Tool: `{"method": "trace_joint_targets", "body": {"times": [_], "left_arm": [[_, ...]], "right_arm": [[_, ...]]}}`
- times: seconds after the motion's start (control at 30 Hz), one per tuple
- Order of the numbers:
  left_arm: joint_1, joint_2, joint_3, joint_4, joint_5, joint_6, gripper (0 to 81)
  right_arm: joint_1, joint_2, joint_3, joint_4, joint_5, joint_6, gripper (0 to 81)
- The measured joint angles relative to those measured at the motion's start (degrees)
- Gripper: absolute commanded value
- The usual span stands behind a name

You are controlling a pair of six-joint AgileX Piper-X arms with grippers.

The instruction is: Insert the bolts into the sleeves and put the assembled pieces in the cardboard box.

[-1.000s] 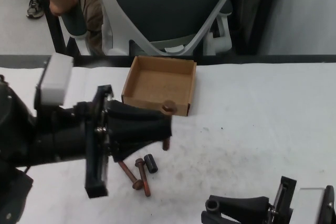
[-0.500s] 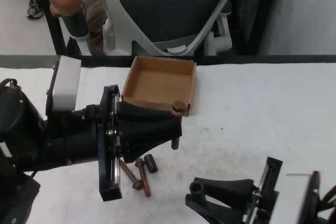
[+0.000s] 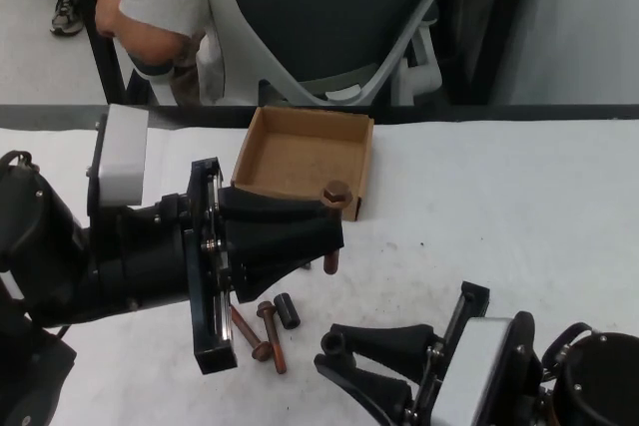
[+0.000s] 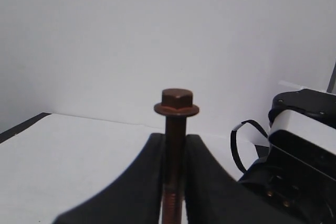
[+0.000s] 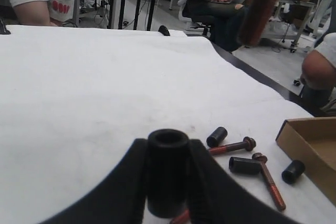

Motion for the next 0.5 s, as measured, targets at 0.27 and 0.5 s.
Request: {"method": "trace_joint_targets", "body": {"times": [0.27,0.5], "left_arm": [[0.00,0.00,0.00,-0.64,-2.32,-1.60,0.8],[0.00,0.00,0.00,-2.61,-5.63,-5.29,0.8]], "right_arm": [[0.00,0.00,-0.10,-0.05,2.79,-1.08,0.2],[0.00,0.00,-0.10,-0.61,5.16,-1.08,0.2]]}}
